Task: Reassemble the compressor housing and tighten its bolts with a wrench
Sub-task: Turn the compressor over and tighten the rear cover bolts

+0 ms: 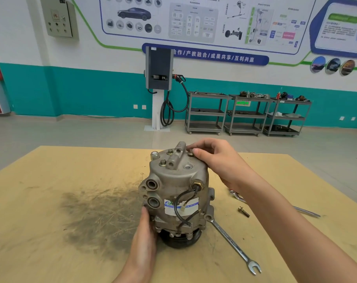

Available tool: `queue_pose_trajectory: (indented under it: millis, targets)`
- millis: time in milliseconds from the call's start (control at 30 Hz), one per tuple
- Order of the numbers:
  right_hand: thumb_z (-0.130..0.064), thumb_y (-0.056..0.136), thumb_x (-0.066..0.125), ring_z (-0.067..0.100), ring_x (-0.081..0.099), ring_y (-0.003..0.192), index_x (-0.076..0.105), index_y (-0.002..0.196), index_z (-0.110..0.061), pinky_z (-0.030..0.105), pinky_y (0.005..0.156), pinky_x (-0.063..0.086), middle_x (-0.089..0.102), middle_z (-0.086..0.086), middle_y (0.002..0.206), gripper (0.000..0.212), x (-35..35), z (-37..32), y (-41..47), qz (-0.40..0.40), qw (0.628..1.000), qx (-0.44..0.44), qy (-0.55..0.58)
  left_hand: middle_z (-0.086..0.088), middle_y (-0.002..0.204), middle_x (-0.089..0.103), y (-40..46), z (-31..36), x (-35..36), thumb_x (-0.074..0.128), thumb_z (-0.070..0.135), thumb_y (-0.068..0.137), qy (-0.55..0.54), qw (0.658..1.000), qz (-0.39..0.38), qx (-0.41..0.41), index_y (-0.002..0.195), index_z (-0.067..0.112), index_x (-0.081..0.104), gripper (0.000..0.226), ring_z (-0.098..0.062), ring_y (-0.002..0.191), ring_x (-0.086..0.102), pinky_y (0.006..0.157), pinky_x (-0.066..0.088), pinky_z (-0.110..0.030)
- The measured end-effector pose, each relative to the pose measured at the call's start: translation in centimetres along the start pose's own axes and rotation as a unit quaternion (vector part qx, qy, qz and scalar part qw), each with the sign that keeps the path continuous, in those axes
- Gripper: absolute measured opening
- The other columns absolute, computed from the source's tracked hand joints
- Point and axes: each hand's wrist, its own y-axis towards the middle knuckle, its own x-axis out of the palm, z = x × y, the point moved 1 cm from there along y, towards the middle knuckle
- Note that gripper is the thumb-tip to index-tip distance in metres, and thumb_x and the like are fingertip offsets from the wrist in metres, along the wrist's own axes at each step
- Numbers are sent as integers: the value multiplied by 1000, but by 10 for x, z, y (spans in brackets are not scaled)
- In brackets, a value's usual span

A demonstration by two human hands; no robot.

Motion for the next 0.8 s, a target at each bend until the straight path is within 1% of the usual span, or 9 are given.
queue_pose_trajectory:
  millis: [100,167,233,300,400,467,500,633,800]
  targets:
    - [-13,88,69,28,66,97,65,84,-15,48,91,53,71,12,97,6,3,-4,2,6,1000,7,13,20,96,76,1,-6,-4,24,40,107,14,1000,10,0,107,27,63,41,9,87,70,87,42,-21]
    - [-14,84,73,31,67,94,62,84,-11,48,87,55,71,15,98,12,5,-6,5,9,1000,12,21,19,90,77,2,-9,-5,25,40,107,15,1000,16,0,104,27,63,40,9,83,70,84,42,-21]
    - [-16,86,71,27,68,88,63,88,-12,42,82,57,72,14,96,9,4,-5,5,2,1000,8,17,19,85,77,3,-13,-6,28,40,106,23,999,30,5,102,25,63,39,7,83,70,93,42,-24]
    - [-14,91,65,19,67,85,66,93,-13,34,77,57,72,11,96,3,1,-3,1,-16,999,11,47,18,91,76,1,-15,-8,38,47,98,37,998,38,21,114,25,60,35,4,93,65,105,37,-29]
    - [-7,93,60,19,66,83,66,86,-9,30,73,56,71,17,103,9,-7,0,-5,-21,994,23,100,7,137,62,-2,-20,-21,61,79,70,87,996,2,22,137,23,54,87,-8,127,55,121,28,-36]
    - [-7,92,62,21,64,82,64,80,-8,32,72,56,68,23,107,12,-11,2,-9,-10,993,28,112,1,154,42,1,-26,-31,51,101,56,142,989,-12,32,152,16,40,128,-20,147,35,125,19,-41]
    - [-7,91,63,21,64,82,63,78,-8,32,71,56,69,23,106,13,-12,2,-11,-7,993,28,117,-1,158,37,2,-28,-35,42,104,57,166,985,-14,41,155,15,35,132,-22,151,29,126,16,-40]
    - [-9,91,63,14,67,80,62,80,-5,26,68,58,74,9,99,11,-12,7,-17,1,992,12,123,11,153,47,-1,-24,-31,51,100,59,142,989,-6,38,152,32,42,116,-8,144,39,126,21,-42]
    - [0,94,53,6,69,87,63,89,-4,19,72,55,75,-6,97,12,-16,10,-22,-27,988,-3,154,15,153,46,1,-25,-31,49,102,54,154,987,-16,43,153,34,40,120,-5,144,38,126,21,-41]
